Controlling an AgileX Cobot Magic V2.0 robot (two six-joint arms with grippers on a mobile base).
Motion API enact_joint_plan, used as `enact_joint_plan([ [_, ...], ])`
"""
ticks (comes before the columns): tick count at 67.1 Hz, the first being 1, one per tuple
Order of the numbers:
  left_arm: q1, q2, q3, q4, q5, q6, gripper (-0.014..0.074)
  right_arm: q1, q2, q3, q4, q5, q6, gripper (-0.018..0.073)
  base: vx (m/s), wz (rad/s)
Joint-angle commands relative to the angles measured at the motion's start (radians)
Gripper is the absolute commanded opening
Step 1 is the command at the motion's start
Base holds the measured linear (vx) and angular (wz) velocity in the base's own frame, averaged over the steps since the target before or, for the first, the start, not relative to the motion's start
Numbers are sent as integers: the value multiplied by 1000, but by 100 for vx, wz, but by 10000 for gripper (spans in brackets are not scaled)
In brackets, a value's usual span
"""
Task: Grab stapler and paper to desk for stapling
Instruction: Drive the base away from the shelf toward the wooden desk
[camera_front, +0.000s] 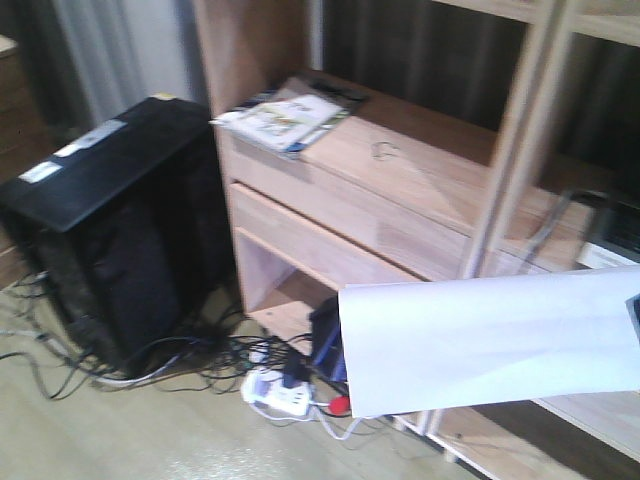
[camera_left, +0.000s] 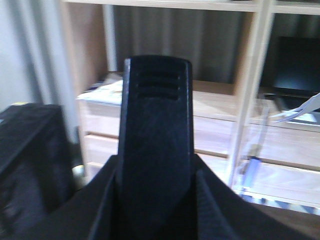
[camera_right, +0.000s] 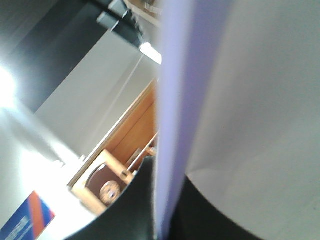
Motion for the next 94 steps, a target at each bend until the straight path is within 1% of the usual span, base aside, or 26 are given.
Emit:
enact_joint_plan([
  [1, -3, 17, -26, 1, -115, -2, -6, 0, 5, 25, 17, -54, -6, -6, 4, 50],
  [33, -3, 17, -26, 1, -115, -2, -6, 0, 5, 25, 17, -54, -6, -6, 5, 49],
  [75, -3, 17, -26, 1, -115, -2, -6, 0, 5, 25, 17, -54, -6, -6, 8, 70],
  [94, -3, 17, -26, 1, -115, -2, -6, 0, 5, 25, 17, -54, -6, -6, 9, 53],
])
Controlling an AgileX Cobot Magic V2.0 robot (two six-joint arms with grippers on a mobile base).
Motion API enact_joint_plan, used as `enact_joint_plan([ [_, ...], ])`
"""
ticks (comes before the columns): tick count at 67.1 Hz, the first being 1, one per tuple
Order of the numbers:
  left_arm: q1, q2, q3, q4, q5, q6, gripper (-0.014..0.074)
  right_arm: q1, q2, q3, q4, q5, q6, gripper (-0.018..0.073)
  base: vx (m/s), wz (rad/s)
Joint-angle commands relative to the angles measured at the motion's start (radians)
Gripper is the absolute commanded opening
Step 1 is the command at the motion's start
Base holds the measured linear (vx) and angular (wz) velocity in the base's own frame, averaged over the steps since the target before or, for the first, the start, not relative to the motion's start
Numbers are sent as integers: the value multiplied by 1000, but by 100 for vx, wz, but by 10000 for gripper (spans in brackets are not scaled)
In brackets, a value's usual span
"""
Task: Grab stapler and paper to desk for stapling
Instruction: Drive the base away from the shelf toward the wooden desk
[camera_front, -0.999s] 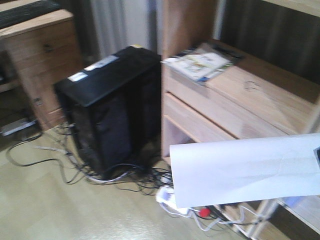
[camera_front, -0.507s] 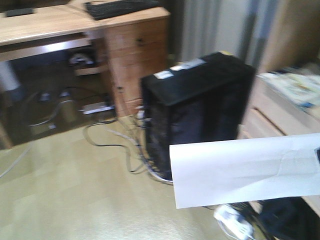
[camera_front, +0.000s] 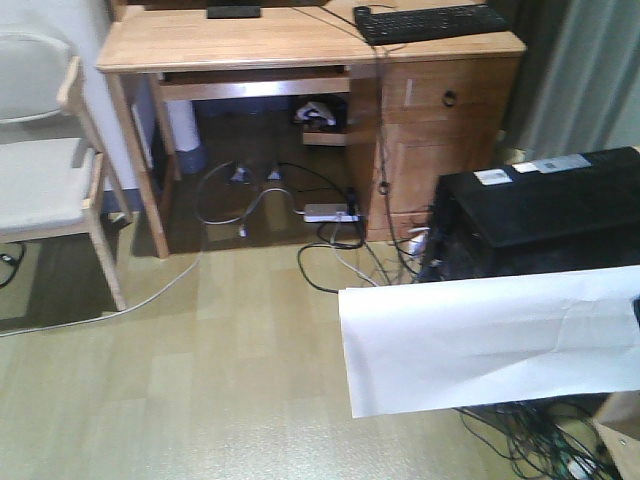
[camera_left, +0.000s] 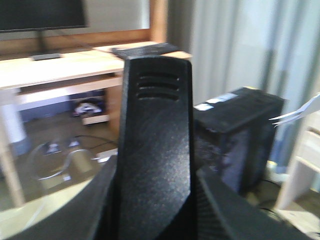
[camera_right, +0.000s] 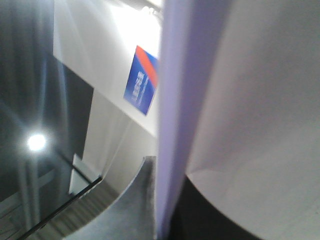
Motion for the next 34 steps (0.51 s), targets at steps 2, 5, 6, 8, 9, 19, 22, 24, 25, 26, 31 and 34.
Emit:
enact_joint_plan([
  [2, -3, 17, -26, 1, -115, -2, -6, 0, 5, 25, 17, -55, -6, -6, 10, 41],
  [5, -3, 17, -26, 1, -115, -2, -6, 0, 5, 25, 17, -55, -6, -6, 10, 40],
  [6, -3, 17, -26, 1, -115, -2, -6, 0, 5, 25, 17, -55, -6, -6, 11, 38],
  [8, -3, 17, -26, 1, -115, -2, -6, 0, 5, 25, 17, -55, -6, -6, 11, 36],
  [9, -3, 17, -26, 1, -115, -2, -6, 0, 5, 25, 17, -55, -6, -6, 11, 35],
  [19, -3, 17, -26, 1, -115, -2, -6, 0, 5, 25, 17, -55, -6, -6, 13, 31],
  [22, -3, 17, -26, 1, -115, -2, -6, 0, 5, 25, 17, -55, -6, -6, 14, 26],
  [24, -3, 17, -26, 1, -115, -2, -6, 0, 5, 25, 17, -55, -6, -6, 15, 24],
  [25, -3, 17, -26, 1, -115, -2, -6, 0, 5, 25, 17, -55, -6, -6, 15, 23],
  [26, -3, 17, -26, 1, -115, -2, -6, 0, 5, 25, 17, -55, -6, -6, 15, 22],
  [31, -3, 17, -26, 1, -115, -2, -6, 0, 5, 25, 17, -55, -6, -6, 16, 19],
  [34, -3, 17, -26, 1, -115, -2, -6, 0, 5, 25, 17, -55, -6, -6, 17, 17],
])
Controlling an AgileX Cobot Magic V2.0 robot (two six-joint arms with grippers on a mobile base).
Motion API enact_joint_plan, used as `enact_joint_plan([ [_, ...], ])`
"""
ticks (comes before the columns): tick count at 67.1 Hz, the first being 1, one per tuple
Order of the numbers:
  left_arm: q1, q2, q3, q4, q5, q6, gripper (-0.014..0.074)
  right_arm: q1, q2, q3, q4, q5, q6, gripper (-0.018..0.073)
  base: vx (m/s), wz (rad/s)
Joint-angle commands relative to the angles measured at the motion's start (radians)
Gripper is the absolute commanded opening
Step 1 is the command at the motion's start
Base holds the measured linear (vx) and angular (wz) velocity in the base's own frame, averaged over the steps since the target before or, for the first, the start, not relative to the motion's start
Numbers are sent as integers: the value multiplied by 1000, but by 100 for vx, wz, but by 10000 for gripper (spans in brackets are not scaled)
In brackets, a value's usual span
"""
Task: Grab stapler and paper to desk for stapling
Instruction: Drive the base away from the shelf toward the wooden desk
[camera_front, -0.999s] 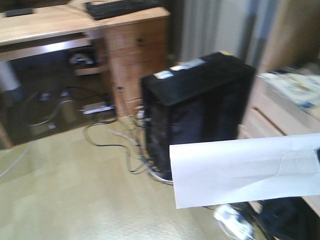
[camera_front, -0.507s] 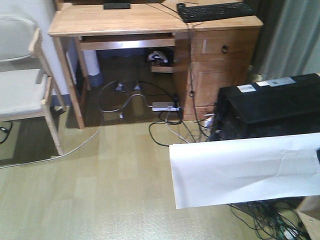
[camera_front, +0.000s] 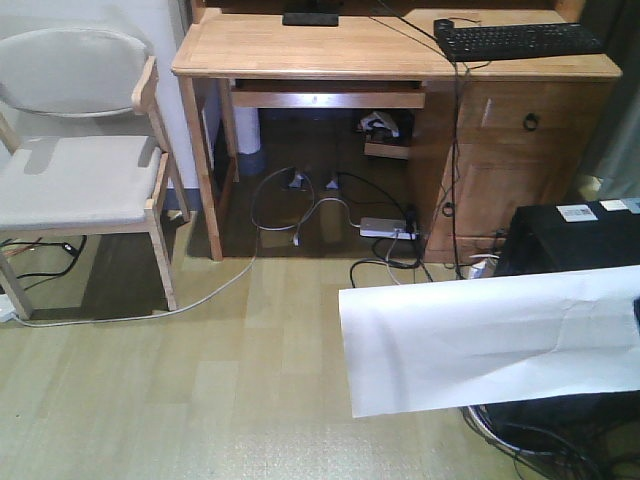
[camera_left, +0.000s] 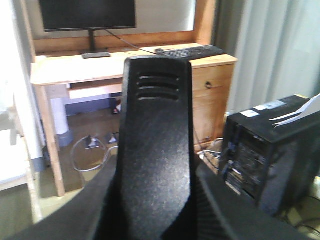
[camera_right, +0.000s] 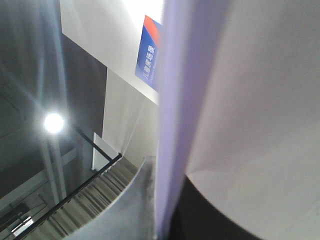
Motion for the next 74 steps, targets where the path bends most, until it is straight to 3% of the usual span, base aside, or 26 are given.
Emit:
enact_joint_plan([
  [1, -3, 17, -26, 1, -115, -2, -6, 0, 5, 25, 17, -55, -6, -6, 17, 17],
  [74, -3, 17, -26, 1, -115, -2, -6, 0, 5, 25, 17, -55, -6, -6, 23, 4],
])
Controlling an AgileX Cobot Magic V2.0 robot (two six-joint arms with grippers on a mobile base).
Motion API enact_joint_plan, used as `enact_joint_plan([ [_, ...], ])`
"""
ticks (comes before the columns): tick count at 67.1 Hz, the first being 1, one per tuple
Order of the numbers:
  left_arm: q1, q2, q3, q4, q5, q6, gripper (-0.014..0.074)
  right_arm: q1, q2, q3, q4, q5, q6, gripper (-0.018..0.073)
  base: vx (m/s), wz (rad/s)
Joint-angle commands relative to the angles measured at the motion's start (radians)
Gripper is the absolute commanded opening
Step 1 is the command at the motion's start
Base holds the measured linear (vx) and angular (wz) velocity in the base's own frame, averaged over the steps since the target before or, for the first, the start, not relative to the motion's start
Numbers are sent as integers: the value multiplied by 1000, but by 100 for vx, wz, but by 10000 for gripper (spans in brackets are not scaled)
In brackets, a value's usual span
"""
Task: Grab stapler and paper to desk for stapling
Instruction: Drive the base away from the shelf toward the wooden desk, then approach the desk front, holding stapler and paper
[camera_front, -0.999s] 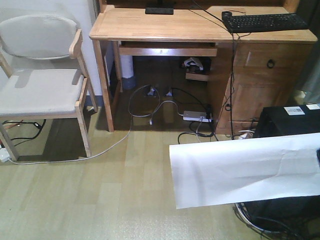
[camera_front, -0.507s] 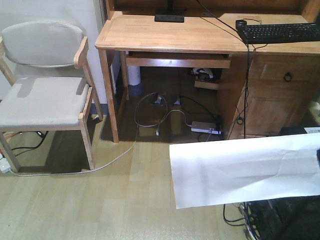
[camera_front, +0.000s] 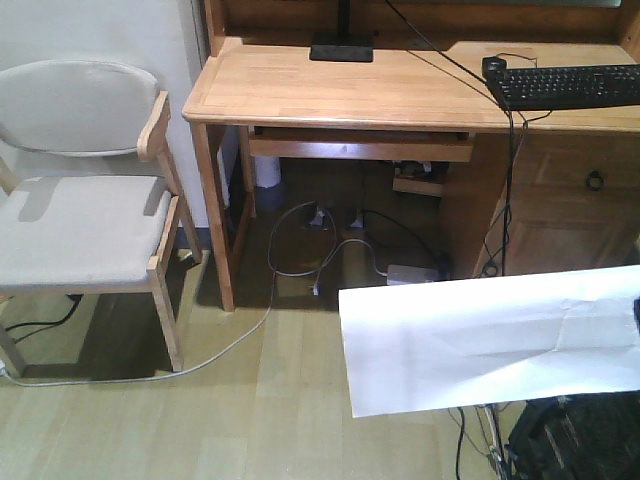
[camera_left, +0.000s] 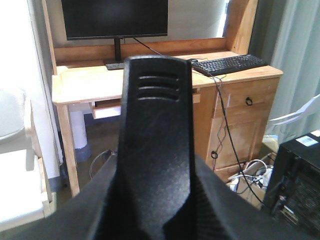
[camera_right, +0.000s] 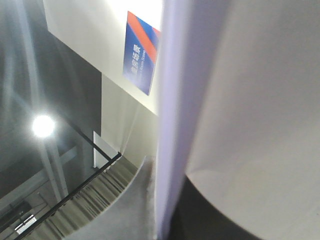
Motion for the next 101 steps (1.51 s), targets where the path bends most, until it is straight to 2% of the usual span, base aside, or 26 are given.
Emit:
enact_joint_plan([
  [1, -3, 17, -26, 1, -115, -2, -6, 0, 5, 25, 17, -55, -6, -6, 23, -3],
  [101, -3, 17, -26, 1, -115, -2, -6, 0, 5, 25, 17, -55, -6, -6, 23, 1],
])
